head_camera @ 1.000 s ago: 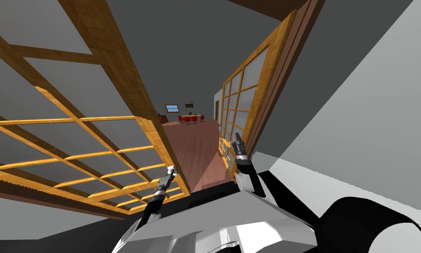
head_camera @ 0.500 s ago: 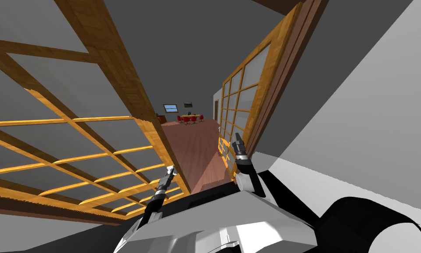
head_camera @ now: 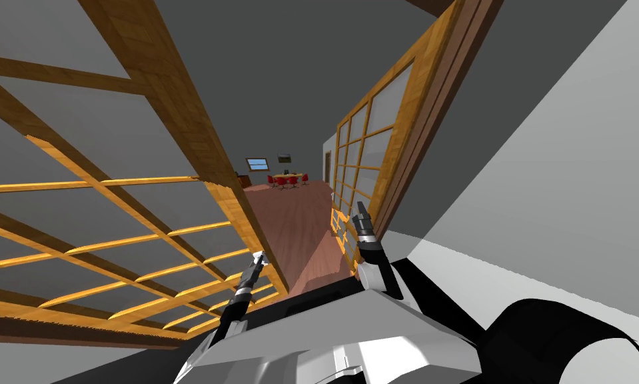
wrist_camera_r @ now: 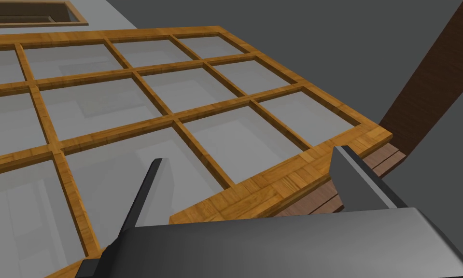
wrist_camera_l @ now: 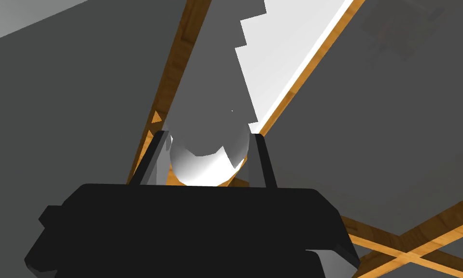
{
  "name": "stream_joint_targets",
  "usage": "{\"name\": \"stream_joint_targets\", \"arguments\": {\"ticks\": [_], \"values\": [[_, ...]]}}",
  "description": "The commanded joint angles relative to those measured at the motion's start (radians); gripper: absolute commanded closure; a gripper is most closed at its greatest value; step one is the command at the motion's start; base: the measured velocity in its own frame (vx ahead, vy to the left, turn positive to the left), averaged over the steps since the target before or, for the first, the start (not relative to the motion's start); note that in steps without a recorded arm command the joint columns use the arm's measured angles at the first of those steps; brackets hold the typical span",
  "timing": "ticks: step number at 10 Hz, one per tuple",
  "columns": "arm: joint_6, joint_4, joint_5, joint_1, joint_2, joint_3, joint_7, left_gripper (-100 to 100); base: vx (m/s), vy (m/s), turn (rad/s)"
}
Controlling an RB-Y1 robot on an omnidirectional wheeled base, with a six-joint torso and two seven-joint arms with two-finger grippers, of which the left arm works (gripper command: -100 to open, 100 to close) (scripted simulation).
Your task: Push the door open
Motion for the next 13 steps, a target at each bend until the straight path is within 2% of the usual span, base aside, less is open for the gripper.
{"name": "stream_joint_targets", "arguments": {"ticks": [1,6,7,8,11,12,13], "values": [[0.003,-0.006,0.011,-0.005,0.001,0.016,0.050,100,0.041,0.014,-0.037],[0.005,-0.008,0.029,-0.008,-0.010,0.039,0.176,100,0.035,0.006,-0.023],[0.005,-0.008,0.029,-0.008,-0.010,0.039,0.181,100,0.036,0.007,-0.010],[0.006,-0.009,0.035,-0.010,-0.015,0.047,0.221,100,0.033,0.014,-0.027],[0.008,-0.011,0.049,-0.012,-0.024,0.065,0.295,100,0.041,0.014,-0.029],[0.008,-0.011,0.049,-0.012,-0.024,0.065,0.303,100,0.031,0.013,-0.014],[0.009,-0.012,0.055,-0.013,-0.028,0.074,0.341,100,0.030,0.009,-0.030]]}}
